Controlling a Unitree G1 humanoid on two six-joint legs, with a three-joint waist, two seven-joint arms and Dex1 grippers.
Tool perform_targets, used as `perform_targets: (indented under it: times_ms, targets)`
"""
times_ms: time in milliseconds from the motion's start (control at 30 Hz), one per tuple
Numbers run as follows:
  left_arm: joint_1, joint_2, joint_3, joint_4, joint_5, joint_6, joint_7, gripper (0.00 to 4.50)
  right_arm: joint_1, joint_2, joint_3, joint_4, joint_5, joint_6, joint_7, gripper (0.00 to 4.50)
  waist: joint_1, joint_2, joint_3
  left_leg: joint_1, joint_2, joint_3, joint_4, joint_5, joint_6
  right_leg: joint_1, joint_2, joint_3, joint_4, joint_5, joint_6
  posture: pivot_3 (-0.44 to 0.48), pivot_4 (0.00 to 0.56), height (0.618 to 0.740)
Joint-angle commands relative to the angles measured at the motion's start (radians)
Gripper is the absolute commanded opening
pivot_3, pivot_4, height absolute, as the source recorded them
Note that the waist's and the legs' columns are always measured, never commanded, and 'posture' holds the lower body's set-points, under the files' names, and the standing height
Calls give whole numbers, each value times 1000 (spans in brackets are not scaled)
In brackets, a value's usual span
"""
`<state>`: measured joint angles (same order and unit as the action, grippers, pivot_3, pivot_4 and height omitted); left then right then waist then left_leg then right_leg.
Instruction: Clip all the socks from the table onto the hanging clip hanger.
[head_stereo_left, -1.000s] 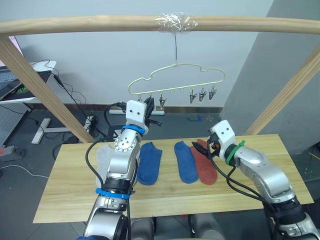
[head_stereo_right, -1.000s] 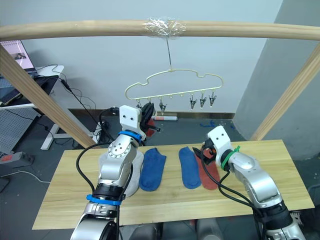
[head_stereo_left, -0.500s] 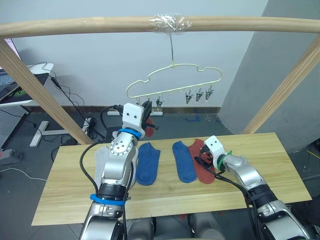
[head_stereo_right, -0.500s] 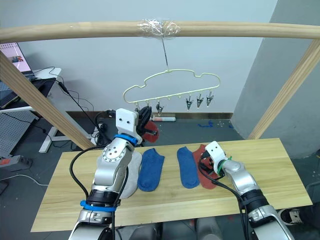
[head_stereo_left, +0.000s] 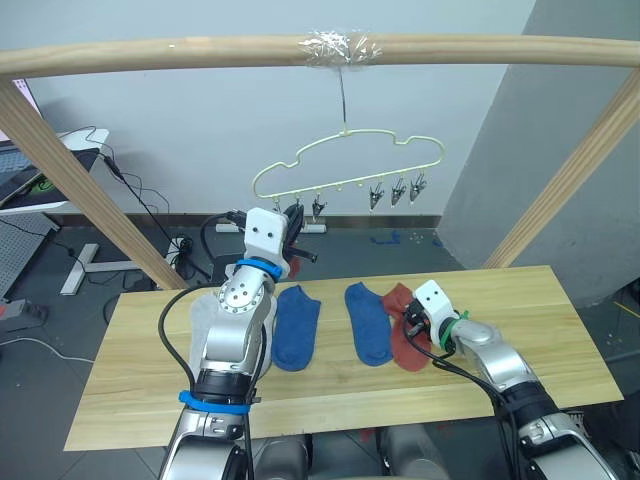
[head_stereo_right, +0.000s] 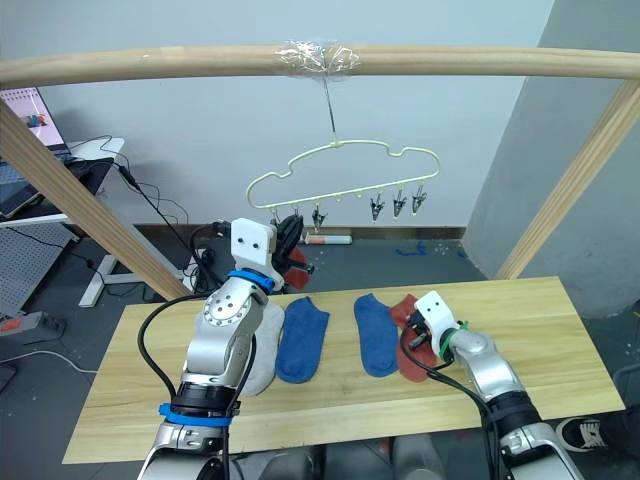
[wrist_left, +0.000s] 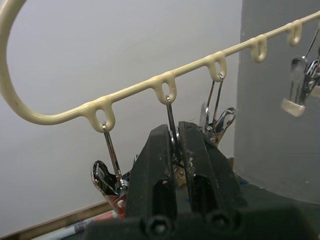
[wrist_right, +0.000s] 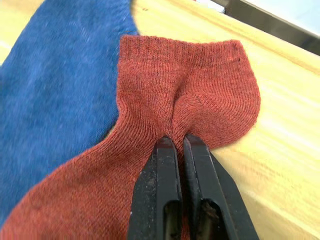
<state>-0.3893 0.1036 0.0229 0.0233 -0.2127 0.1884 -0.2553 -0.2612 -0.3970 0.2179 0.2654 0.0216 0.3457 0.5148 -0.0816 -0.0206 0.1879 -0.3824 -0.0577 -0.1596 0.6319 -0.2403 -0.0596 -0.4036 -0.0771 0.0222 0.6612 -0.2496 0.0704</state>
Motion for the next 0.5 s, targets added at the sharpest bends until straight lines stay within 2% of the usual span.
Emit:
perform_targets:
  times_ms: [33, 167, 300, 500]
  targets:
    - [-23, -25, 78, -59, -187, 191, -19, 0, 35, -46, -23, -261, 20, 18, 52, 33, -2, 0, 0, 0, 0, 0, 0, 0, 0, 0, 0, 0, 0, 0, 0, -94, 151, 740]
    - [-52, -25, 203, -80, -445, 451, -10, 0, 85, -45, -25, -529, 106, 128, 89, 33, -7, 0, 0, 0, 3, 0, 0, 0, 0, 0, 2, 0, 1, -3, 5, -113, 154, 740]
    - [-94, -25, 319, -65, -673, 638, 45, 0, 75, 18, 16, -674, 146, 226, 67, 33, -7, 0, 0, 1, 5, -1, 2, 0, 0, 0, 5, -1, 2, -3, 5, -115, 157, 740]
    - [-112, -18, 349, -84, -794, 739, 90, 0, 3, 126, 35, -720, 165, 320, 4, 33, -2, 0, 0, 0, 4, -1, 5, 0, -1, 1, 5, 0, 2, -2, 4, -114, 159, 740]
